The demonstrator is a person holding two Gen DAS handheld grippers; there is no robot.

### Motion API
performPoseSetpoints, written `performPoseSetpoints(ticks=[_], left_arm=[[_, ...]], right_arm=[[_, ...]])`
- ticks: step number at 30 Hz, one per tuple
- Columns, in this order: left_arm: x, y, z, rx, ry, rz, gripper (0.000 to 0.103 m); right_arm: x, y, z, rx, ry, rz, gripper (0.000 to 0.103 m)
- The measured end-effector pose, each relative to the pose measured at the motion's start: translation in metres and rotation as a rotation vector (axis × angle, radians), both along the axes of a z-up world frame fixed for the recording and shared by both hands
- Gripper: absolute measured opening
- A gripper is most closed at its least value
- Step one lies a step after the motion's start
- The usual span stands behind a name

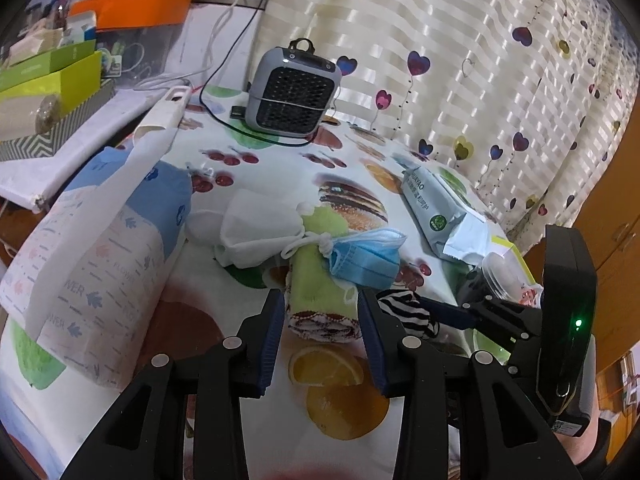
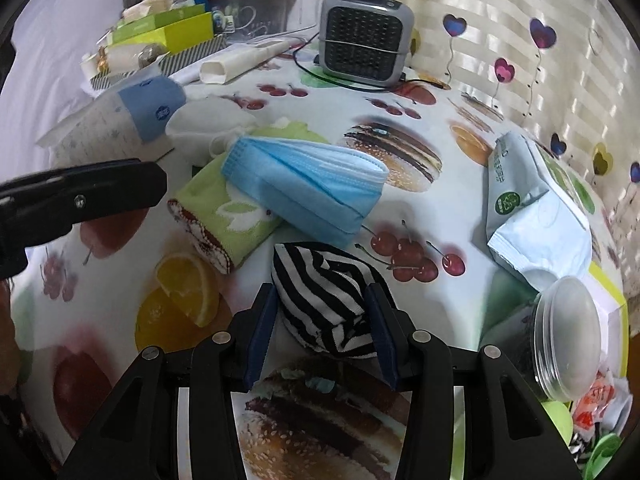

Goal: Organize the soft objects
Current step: 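Lower the right tool onto the black-and-white striped sock and grasp it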

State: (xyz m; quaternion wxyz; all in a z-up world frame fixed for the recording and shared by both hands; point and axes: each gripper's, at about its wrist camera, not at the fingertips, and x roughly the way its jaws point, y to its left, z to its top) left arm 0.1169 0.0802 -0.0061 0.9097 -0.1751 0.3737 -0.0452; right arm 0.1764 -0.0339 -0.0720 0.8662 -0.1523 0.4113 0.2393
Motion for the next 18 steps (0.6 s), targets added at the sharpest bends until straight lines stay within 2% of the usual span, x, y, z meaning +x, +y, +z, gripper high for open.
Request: performPoseSetpoints(ticks=[3, 7, 18], left_arm=[[0.002, -0.001, 0.002, 0.008, -0.005, -0.001, 0.036], [0.004, -0.004, 0.004, 0.013, -0.008, -0.011, 0.036], [0.01, -0.012, 0.015, 0.057, -0.032, -0.044, 0.036]], right_arm=[[0.0, -0.001, 0.0, 0.013, 0.009, 0.001, 0.02], [-0.005, -0.005, 0.007, 0.05, -0.009, -0.005, 0.016], [-0.021, -0.026, 0.037, 0.164, -0.071, -0.031, 0.016]])
